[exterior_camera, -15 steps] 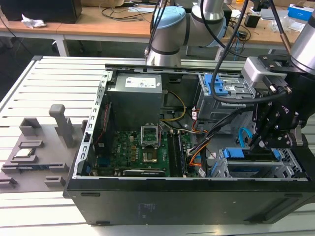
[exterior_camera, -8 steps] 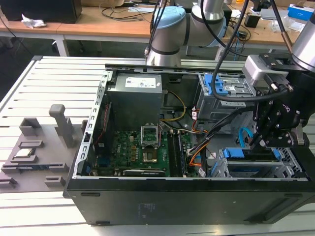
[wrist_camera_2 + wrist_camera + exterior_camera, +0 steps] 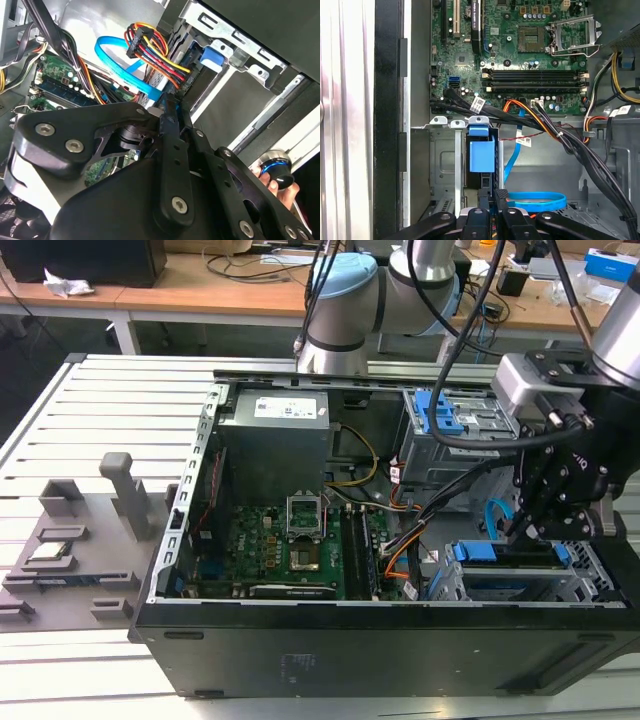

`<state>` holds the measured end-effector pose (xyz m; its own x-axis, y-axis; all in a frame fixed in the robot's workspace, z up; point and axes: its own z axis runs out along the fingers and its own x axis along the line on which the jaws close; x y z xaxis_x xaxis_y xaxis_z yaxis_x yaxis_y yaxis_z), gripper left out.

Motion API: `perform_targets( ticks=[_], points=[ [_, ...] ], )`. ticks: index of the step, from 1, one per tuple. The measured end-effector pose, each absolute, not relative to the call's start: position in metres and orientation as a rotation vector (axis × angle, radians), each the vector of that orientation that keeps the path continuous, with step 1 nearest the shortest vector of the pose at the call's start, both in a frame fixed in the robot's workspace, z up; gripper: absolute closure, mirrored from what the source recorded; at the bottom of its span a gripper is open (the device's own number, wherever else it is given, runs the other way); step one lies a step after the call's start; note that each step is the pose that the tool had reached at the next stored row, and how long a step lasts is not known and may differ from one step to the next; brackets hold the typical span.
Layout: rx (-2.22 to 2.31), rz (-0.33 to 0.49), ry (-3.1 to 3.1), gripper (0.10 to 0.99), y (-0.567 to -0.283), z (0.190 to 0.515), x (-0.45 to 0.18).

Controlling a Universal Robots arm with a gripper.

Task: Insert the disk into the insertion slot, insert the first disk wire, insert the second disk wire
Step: 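Insert the second disk wire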

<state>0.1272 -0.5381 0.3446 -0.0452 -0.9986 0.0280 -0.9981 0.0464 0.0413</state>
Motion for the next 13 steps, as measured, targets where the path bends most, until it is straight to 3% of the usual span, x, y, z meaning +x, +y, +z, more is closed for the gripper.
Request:
perform_targets(
  ticks=[13],
  points=[
    [2.136,-0.017,-2.237,0.925,-0.5381,0.3376,0.1272]
  ],
)
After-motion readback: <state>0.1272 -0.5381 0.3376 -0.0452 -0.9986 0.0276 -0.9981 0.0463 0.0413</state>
